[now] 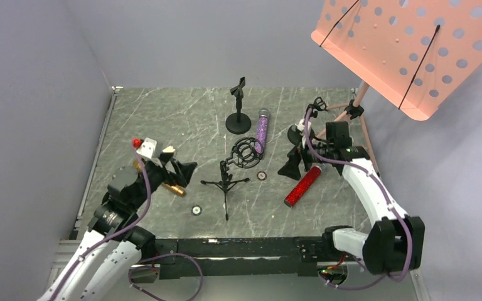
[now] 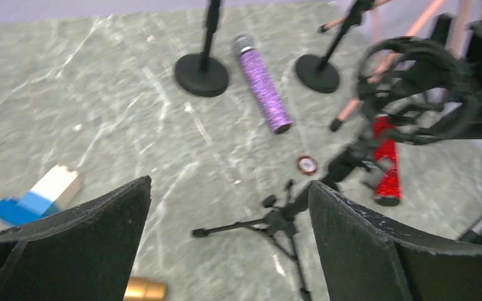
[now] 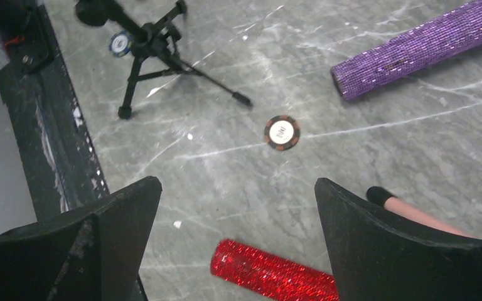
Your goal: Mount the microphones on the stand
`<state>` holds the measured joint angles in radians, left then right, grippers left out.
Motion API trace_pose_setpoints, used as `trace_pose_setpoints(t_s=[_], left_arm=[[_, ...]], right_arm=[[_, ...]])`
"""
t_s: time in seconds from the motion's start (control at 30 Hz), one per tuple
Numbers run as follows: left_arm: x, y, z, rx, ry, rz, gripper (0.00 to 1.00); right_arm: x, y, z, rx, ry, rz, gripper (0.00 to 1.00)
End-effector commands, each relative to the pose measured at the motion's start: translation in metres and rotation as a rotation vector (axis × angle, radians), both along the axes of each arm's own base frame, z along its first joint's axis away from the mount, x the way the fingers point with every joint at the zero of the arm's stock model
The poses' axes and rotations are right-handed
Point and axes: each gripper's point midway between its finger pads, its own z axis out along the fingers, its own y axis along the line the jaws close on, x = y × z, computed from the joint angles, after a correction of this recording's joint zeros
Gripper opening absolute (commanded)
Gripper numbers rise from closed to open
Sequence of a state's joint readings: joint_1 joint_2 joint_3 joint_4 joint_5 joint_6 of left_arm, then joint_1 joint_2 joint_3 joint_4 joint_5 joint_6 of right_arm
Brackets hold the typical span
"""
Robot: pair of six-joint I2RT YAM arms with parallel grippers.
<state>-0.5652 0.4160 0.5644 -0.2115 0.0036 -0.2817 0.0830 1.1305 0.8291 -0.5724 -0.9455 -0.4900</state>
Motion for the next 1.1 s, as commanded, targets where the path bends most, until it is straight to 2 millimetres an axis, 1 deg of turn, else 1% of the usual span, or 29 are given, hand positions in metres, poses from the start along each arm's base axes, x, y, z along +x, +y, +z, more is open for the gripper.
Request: trace_pose_setpoints(t_s=[0.0, 0.07, 0.1, 0.2, 0.23, 0.27, 0.3, 0.33, 0.43, 0.6, 0.67, 0.8, 0.87, 0.93, 0.97, 1.07], left_arm=[[0.014, 0.024, -0.031, 0.030, 0.182, 0.020, 0.99], [0.023, 0.039, -0.033, 0.017, 0.226, 0.043, 0.99], [0.027, 0.045, -0.036, 0.040, 0.244, 0.056, 0.99], [0.033, 0.062, -0.057, 0.138, 0.308, 0.113, 0.99], [0.033, 0.066, -0.064, 0.157, 0.313, 0.128, 0.99], [0.033, 0.068, -0.065, 0.157, 0.305, 0.141, 0.99], [0.033, 0.069, -0.062, 0.159, 0.287, 0.146, 0.99], [0.033, 0.069, -0.058, 0.159, 0.263, 0.147, 0.99], [0.035, 0.071, -0.049, 0.148, 0.205, 0.168, 0.99], [0.035, 0.076, -0.049, 0.168, 0.219, 0.192, 0.99], [0.035, 0.076, -0.047, 0.167, 0.210, 0.192, 0.99], [0.034, 0.077, -0.043, 0.160, 0.186, 0.196, 0.99], [0.034, 0.076, -0.041, 0.158, 0.180, 0.195, 0.99], [0.034, 0.076, -0.041, 0.157, 0.177, 0.193, 0.99], [0.034, 0.076, -0.041, 0.158, 0.179, 0.195, 0.99], [0.034, 0.076, -0.041, 0.158, 0.178, 0.195, 0.99]], right_arm=[[0.049, 0.004, 0.013, -0.048, 0.018, -0.112, 1.00], [0.071, 0.009, 0.009, -0.076, 0.051, -0.173, 1.00], [0.082, 0.012, 0.006, -0.089, 0.064, -0.208, 1.00], [0.115, 0.020, -0.007, -0.132, 0.119, -0.362, 1.00], [0.124, 0.026, -0.011, -0.137, 0.148, -0.418, 1.00], [0.134, 0.027, -0.016, -0.148, 0.167, -0.487, 1.00], [0.147, 0.026, -0.020, -0.164, 0.170, -0.573, 1.00], [0.156, 0.027, -0.025, -0.173, 0.179, -0.637, 1.00], [0.176, 0.033, -0.047, -0.217, 0.224, -0.757, 1.00], [0.194, 0.050, -0.084, -0.242, 0.375, -0.803, 1.00], [0.198, 0.055, -0.097, -0.251, 0.412, -0.806, 1.00], [0.202, 0.054, -0.119, -0.313, 0.410, -0.843, 0.98], [0.201, 0.054, -0.129, -0.337, 0.410, -0.845, 0.95], [0.199, 0.059, -0.139, -0.349, 0.432, -0.819, 0.89], [0.198, 0.059, -0.145, -0.358, 0.443, -0.815, 0.88], [0.199, 0.056, -0.153, -0.392, 0.410, -0.822, 0.85]])
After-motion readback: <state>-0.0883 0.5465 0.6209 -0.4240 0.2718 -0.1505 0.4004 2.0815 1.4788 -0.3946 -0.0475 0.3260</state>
